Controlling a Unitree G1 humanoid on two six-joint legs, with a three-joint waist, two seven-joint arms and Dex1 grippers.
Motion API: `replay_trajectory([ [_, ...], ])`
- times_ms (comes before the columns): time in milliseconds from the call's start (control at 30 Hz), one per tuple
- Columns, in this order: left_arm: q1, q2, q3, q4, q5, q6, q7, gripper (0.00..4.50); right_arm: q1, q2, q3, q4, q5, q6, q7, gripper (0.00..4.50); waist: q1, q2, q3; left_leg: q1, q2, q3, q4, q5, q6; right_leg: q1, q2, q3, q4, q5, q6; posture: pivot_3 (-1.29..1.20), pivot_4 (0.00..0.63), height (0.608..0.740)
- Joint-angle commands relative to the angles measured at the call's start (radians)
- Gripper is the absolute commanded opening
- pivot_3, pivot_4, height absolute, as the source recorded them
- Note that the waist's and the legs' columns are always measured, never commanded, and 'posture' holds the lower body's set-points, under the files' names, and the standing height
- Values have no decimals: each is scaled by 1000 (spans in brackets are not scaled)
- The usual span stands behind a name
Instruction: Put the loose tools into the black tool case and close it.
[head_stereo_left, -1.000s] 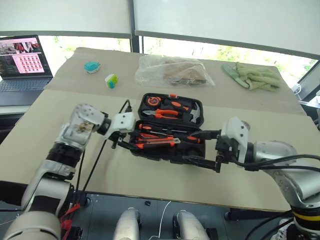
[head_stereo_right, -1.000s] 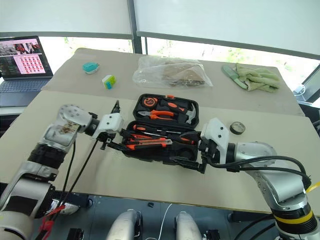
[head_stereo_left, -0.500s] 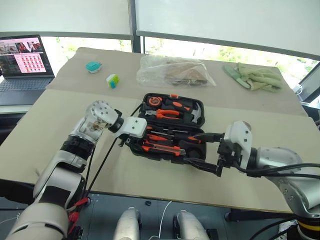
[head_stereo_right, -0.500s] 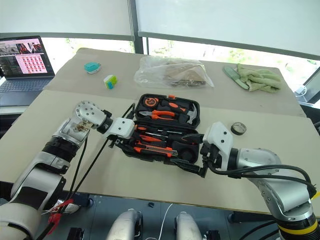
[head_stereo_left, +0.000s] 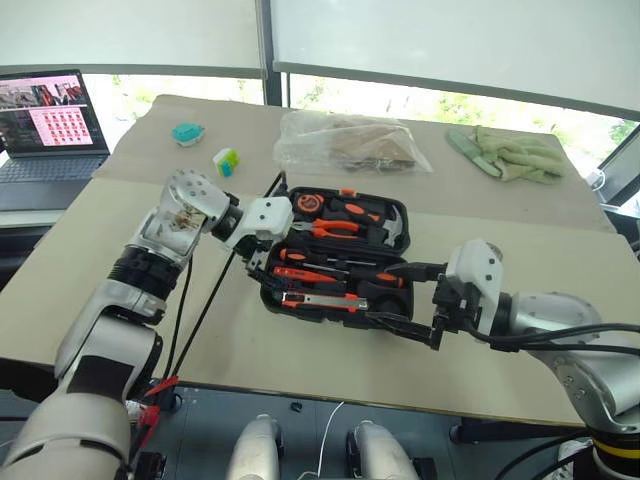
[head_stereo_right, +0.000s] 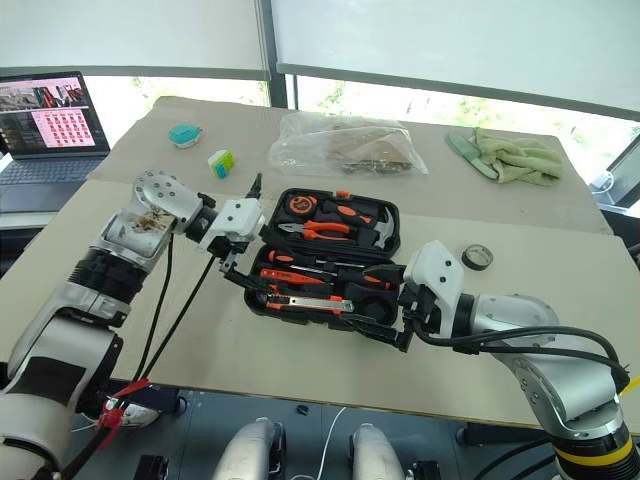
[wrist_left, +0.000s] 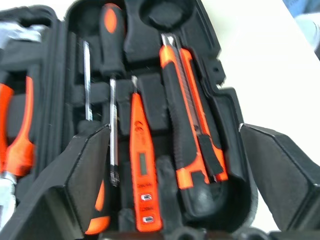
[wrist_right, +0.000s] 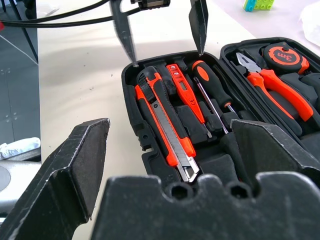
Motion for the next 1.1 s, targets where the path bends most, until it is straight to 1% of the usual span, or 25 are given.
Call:
replay_trajectory([
  [33,0,-23,19,3,17,-44,4,2651,-14,-2,-8,-18,4,2,-11,4500,0,0,0,0,0,0,0,0,0,0,0,0,0,0,0,0,150,740],
  [100,9,-34,16,5,23,-51,4,2014,-11,-4,-11,-23,6,4,-13,4500,0,0,0,0,0,0,0,0,0,0,0,0,0,0,0,0,150,740],
  [133,15,-40,15,6,27,-55,6,1586,-9,-5,-12,-25,7,5,-14,4500,0,0,0,0,0,0,0,0,0,0,0,0,0,0,0,0,150,740],
  [200,23,-51,13,10,35,-64,13,904,-3,-8,-15,-28,8,4,-17,4500,-1,0,0,0,0,0,0,0,0,0,0,0,0,0,0,0,150,740],
  [267,27,-62,13,16,44,-71,15,128,0,-8,-17,-32,9,4,-20,4500,-1,0,0,0,0,0,0,0,0,0,0,0,0,0,0,0,150,740],
  [300,29,-64,9,19,54,-83,14,41,2,-9,-19,-34,10,5,-21,4500,-1,0,0,0,0,0,0,0,0,0,0,0,0,0,0,0,150,740],
  [567,35,-97,-20,93,137,-162,32,41,-6,-6,-13,-19,0,0,-26,4500,0,0,0,0,0,0,0,0,0,0,0,0,0,0,0,0,150,740],
  [900,55,-127,-60,270,268,-342,134,41,-11,-4,-8,-19,3,7,-35,4500,2,3,-3,4,0,-1,1,0,0,6,0,0,0,1,1,0,150,740],
  [1000,62,-139,-42,269,244,-337,116,41,-7,-8,-13,-20,4,8,-36,4500,1,4,-3,6,0,-1,1,0,0,8,0,0,-1,1,1,0,150,740],
  [1100,70,-153,24,193,144,-238,71,41,15,-19,-36,-30,7,10,-38,4500,0,4,-3,6,0,-1,1,0,0,8,0,0,-1,1,1,0,150,740],
])
